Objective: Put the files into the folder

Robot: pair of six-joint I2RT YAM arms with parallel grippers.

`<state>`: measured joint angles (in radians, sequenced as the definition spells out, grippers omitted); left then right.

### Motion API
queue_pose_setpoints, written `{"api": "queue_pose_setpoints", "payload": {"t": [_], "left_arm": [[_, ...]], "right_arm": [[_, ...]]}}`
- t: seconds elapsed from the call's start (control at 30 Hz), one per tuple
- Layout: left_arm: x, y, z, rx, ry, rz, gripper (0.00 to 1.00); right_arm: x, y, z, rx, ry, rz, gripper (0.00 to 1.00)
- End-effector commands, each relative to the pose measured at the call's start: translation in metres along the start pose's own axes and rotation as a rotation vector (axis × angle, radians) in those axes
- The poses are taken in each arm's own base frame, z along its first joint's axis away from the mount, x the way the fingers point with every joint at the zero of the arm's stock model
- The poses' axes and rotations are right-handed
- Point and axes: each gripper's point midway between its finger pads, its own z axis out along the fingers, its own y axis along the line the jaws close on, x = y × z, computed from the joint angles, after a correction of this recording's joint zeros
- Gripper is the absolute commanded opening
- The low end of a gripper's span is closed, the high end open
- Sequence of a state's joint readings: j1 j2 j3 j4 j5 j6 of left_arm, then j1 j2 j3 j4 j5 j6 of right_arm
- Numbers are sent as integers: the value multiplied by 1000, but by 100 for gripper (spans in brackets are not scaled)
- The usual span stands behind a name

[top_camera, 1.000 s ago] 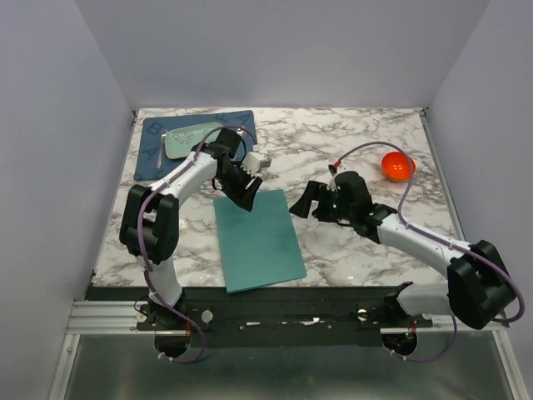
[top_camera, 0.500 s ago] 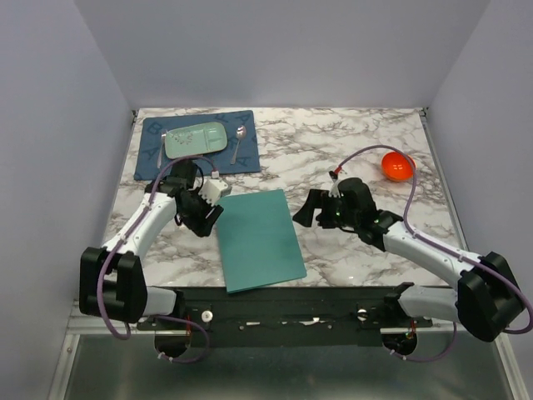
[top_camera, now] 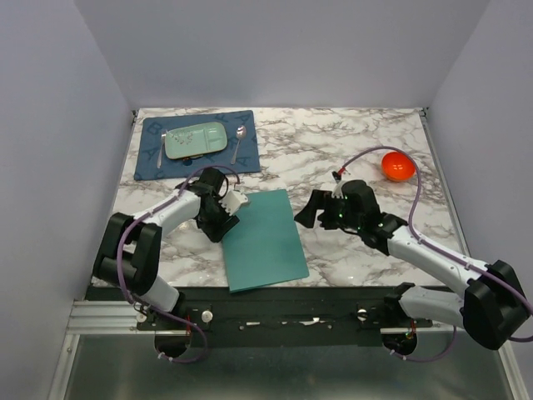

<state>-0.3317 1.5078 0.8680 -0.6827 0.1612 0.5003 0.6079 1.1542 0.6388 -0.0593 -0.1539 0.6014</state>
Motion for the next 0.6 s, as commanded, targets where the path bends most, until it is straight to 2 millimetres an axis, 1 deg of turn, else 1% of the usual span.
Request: {"api": "queue_pose_setpoints", "payload": {"t": [0.0,0.03,0.07,0.1,0.17,0.2,0.27,0.3,0.37,0.4,0.5,0.57], "left_arm": [[-34,8,10,-7,-54,-22,68],[-36,9,15,4,-48,-28,68],[-40,10,15,5,-52,-30,68],[-48,14,13,-1,-66,-32,68],[-55,18,13,-6,-73,-34,68],[-64,23,9,-18,-92,-30,69],[-70,26,9,-20,-93,-32,68],[-79,31,5,-30,-111,-33,69],[-87,32,2,-26,-127,-44,68],[-96,35,-3,-28,-150,-47,69],[-109,33,-13,-13,-184,-65,68],[-113,32,-21,-10,-200,-67,69]], "right_arm": [[9,-16,-6,68,-1,-2,100],[8,-16,-7,70,-6,-2,100],[9,-18,-8,79,-7,1,100],[8,-19,-9,83,-12,1,100],[11,-22,-9,91,-9,0,100],[12,-23,-9,96,-7,0,100],[15,-26,-8,107,1,0,100],[15,-27,-8,108,-1,0,100],[16,-27,-8,110,3,2,100],[15,-27,-8,110,0,2,100],[13,-24,-8,99,-2,-6,100],[11,-24,-8,103,-2,-19,100]]}}
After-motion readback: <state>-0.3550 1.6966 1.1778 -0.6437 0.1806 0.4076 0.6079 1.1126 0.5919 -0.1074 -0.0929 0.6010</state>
